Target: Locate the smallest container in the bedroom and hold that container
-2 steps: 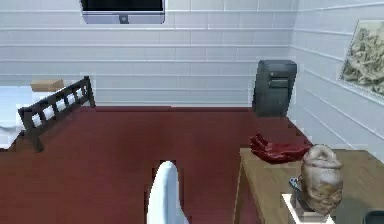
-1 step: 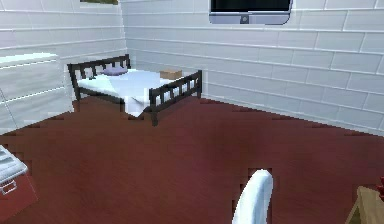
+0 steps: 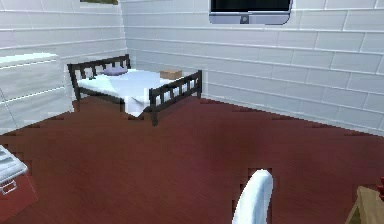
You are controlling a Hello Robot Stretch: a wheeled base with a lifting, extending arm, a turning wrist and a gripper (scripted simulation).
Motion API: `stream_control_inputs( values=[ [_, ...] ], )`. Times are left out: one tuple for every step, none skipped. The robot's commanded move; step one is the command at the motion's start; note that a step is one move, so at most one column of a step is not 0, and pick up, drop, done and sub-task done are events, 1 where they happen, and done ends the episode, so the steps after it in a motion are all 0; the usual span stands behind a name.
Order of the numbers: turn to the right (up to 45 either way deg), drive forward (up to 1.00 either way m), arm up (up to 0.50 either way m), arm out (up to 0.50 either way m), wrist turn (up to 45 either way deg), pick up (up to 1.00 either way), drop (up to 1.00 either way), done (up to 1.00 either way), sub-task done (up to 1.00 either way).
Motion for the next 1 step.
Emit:
stream_control_inputs(
  values=[
    [0.0,0.0,0.38,0.0,0.0,0.0,0.0,0.0,0.0]
  ],
)
